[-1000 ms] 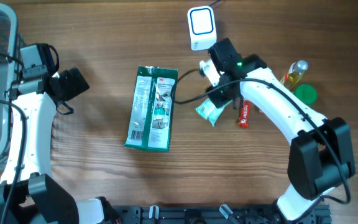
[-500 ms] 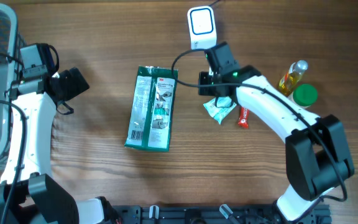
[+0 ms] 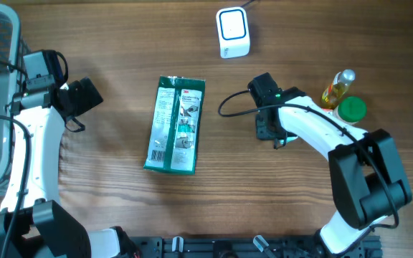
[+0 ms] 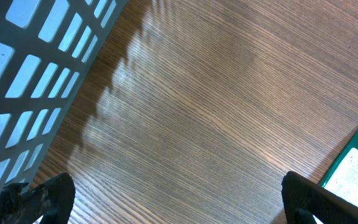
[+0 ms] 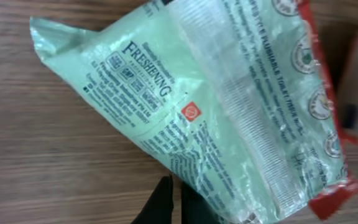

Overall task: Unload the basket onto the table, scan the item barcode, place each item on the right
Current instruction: 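Move the right gripper onto the green gloves pack and grasp it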

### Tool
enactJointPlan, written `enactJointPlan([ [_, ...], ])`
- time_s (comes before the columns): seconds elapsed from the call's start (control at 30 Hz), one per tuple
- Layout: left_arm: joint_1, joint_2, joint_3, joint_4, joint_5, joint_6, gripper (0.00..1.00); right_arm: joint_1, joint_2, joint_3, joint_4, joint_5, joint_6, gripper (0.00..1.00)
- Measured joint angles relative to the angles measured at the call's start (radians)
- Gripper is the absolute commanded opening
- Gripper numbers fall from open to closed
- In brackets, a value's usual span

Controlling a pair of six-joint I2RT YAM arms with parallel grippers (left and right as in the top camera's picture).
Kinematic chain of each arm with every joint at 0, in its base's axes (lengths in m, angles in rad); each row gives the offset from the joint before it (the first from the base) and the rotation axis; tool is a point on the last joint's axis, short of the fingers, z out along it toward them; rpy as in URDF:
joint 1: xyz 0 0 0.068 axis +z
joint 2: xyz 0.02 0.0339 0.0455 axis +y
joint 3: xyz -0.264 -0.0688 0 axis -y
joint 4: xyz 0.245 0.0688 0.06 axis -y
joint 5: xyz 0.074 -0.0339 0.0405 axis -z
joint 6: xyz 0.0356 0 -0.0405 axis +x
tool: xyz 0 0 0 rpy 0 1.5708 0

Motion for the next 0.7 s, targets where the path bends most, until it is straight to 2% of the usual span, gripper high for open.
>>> enactJointPlan([
  [0.07, 0.000, 0.000, 0.000, 0.000, 0.000, 0.000, 1.00, -0.001, 0.000, 0.010, -0.008, -0.015, -0.027, 0.23],
  [0.13, 0.000, 0.000, 0.000, 0.000, 0.000, 0.000, 1.00, -0.001, 0.000, 0.053, -0.007, -0.114, -0.068, 0.31],
  [0.2, 0.000, 0.000, 0.000, 0.000, 0.000, 0.000, 1.00, 0.001, -0.003, 0.111, 0.051, -0.267, -0.085, 0.39],
  [0.23, 0.000, 0.000, 0.000, 0.000, 0.000, 0.000, 1.00, 0.008, -0.008, 0.134, 0.128, -0.360, -0.076, 0.48],
  [0.3, 0.000, 0.000, 0.000, 0.000, 0.000, 0.000, 1.00, 0.025, -0.016, 0.143, 0.206, -0.433, -0.053, 0.56],
  [0.4, 0.000, 0.000, 0.000, 0.000, 0.000, 0.000, 1.00, 0.089, -0.017, 0.148, 0.309, -0.459, 0.022, 0.78],
  [0.43, 0.000, 0.000, 0.000, 0.000, 0.000, 0.000, 1.00, 0.127, -0.017, 0.148, 0.332, -0.446, 0.058, 0.91],
  [0.47, 0.000, 0.000, 0.000, 0.000, 0.000, 0.000, 1.00, 0.159, -0.016, 0.148, 0.353, -0.425, 0.082, 1.00],
  [0.7, 0.000, 0.000, 0.000, 0.000, 0.000, 0.000, 1.00, 0.406, 0.067, 0.149, 0.443, -0.147, 0.193, 1.00],
])
